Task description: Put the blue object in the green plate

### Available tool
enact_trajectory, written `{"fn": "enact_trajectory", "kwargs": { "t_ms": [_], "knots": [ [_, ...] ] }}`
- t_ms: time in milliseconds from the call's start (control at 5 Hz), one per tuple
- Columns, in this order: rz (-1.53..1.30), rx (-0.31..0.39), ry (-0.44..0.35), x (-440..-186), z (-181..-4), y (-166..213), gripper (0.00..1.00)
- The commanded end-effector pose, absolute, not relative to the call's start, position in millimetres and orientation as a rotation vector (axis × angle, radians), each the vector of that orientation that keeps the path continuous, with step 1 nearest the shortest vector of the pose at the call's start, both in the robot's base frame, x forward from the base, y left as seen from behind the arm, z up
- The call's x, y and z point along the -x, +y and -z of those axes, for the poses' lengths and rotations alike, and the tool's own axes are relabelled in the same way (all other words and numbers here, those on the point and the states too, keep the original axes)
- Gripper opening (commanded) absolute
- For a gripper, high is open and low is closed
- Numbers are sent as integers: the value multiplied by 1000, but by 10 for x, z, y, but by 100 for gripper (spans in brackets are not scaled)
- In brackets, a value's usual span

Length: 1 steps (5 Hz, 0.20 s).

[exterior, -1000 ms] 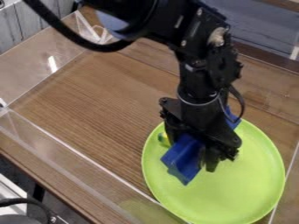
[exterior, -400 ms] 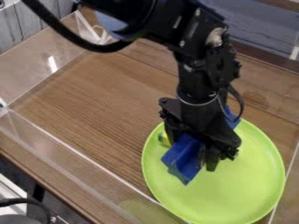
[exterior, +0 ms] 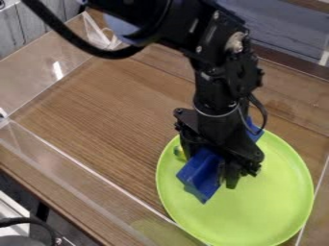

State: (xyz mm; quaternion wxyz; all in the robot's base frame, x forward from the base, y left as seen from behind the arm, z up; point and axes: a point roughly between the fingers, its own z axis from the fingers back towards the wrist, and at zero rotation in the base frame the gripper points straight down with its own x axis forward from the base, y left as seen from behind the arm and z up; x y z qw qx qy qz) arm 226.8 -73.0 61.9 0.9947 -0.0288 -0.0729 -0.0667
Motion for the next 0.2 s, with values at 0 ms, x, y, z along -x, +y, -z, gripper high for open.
{"fn": "enact_trajectory", "kwargs": {
  "t_ms": [0],
  "knots": [
    [122, 67, -192, -2310, -724, -716, 0]
  ]
}}
